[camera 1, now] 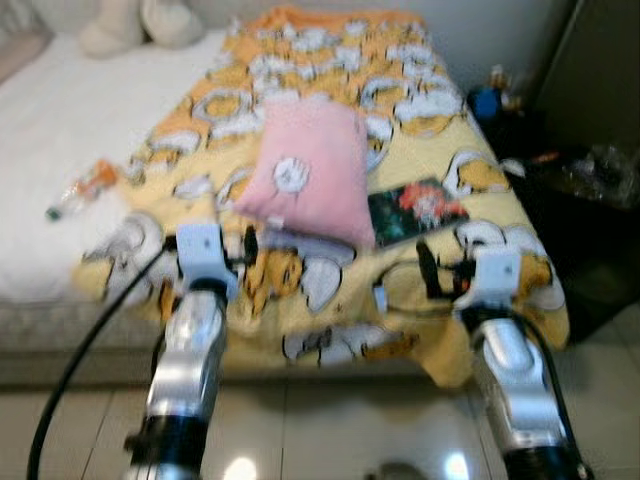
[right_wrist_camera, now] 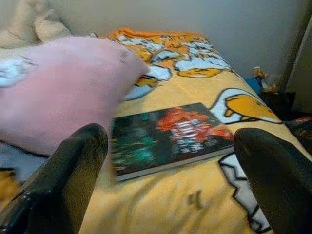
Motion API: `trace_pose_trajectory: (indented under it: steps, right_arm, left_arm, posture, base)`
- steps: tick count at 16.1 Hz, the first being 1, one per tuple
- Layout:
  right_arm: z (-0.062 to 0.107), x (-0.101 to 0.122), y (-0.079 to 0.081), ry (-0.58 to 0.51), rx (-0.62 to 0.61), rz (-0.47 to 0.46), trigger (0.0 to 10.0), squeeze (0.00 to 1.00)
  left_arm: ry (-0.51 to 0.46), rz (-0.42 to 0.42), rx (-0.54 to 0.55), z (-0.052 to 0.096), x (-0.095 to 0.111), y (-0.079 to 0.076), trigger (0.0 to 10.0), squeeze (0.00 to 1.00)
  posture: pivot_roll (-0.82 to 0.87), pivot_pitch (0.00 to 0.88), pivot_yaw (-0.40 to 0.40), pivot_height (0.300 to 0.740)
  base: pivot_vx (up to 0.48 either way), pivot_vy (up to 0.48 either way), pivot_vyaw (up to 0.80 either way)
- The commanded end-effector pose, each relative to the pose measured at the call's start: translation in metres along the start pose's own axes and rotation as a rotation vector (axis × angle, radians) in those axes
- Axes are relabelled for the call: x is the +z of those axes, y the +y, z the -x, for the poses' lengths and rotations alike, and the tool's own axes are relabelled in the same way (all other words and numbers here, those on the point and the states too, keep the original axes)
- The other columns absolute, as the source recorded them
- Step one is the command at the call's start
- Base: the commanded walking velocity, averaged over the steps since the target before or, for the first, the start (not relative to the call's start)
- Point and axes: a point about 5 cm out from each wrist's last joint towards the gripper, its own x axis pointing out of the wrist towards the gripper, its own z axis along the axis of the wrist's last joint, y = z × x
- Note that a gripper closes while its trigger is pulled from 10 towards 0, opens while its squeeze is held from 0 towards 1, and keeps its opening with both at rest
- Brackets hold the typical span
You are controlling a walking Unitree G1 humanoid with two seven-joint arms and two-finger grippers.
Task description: Clean up the room
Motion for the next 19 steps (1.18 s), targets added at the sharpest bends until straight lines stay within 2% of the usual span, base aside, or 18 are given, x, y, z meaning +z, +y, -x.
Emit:
trace_pose_trajectory:
  steps: [1, 4, 6, 10, 11, 12, 13, 16, 17, 19]
  right_arm:
    - [-0.001, 0.001, -0.004, 0.003, -0.017, -0.003, 10.0, 0.00]
    - [-0.003, 0.016, -0.003, -0.052, -0.016, 0.014, 10.0, 0.00]
    - [-0.005, 0.027, 0.000, -0.087, -0.015, 0.021, 10.0, 0.00]
    - [-0.014, 0.044, -0.013, -0.113, -0.079, 0.020, 10.0, 0.00]
    - [-0.018, 0.047, -0.018, -0.078, -0.087, 0.034, 10.0, 0.00]
    - [-0.021, 0.043, -0.023, 0.017, -0.103, 0.006, 10.0, 0.00]
    - [-0.025, 0.040, -0.032, 0.194, -0.106, -0.053, 10.0, 0.00]
    - [-0.031, 0.053, -0.036, 0.187, -0.099, -0.092, 10.0, 0.00]
    - [-0.035, 0.056, -0.041, 0.196, -0.117, -0.142, 10.0, 0.00]
    - [-0.047, 0.061, -0.050, 0.251, -0.145, -0.345, 10.0, 0.00]
  left_arm:
    - [-0.002, 0.005, -0.004, 0.000, 0.002, -0.004, 10.0, 0.00]
    - [-0.092, 0.011, -0.003, -0.003, 0.025, -0.007, 10.0, 0.00]
    - [-0.177, -0.032, -0.048, -0.008, 0.047, -0.013, 10.0, 0.00]
    - [-0.214, -0.044, -0.096, -0.020, 0.069, -0.021, 10.0, 0.00]
    - [-0.180, -0.046, -0.113, -0.024, 0.070, -0.022, 10.0, 0.00]
    - [-0.136, -0.016, -0.111, -0.028, 0.069, -0.020, 10.0, 0.00]
    - [0.045, 0.081, -0.133, -0.039, 0.061, -0.016, 10.0, 0.00]
    - [0.218, 0.161, -0.190, -0.052, 0.052, -0.015, 10.0, 0.00]
    - [0.266, 0.206, -0.209, -0.059, 0.050, -0.014, 10.0, 0.00]
    - [0.365, 0.327, -0.250, -0.075, 0.050, -0.012, 10.0, 0.00]
  posture:
    - [-0.20, 0.000, 0.064, 0.723]
    - [-0.20, 0.000, 0.061, 0.723]
    - [-0.20, 0.000, 0.064, 0.723]
    - [-0.22, 0.000, 0.074, 0.723]
    - [-0.22, 0.000, 0.077, 0.723]
    - [-0.22, 0.000, 0.078, 0.723]
    - [-0.23, 0.000, 0.073, 0.723]
    - [-0.22, 0.000, 0.073, 0.723]
    - [-0.23, 0.000, 0.074, 0.723]
    - [-0.22, 0.000, 0.076, 0.723]
  base:
    - [0.480, 0.000, 0.00]
    - [0.480, 0.000, 0.00]
    - [0.480, 0.000, 0.00]
    - [0.480, 0.000, 0.00]
    - [0.420, 0.000, 0.00]
    - [0.000, 0.000, 0.00]
    - [0.000, 0.000, 0.00]
    - [0.000, 0.000, 0.00]
    - [0.000, 0.000, 0.00]
    - [0.000, 0.000, 0.00]
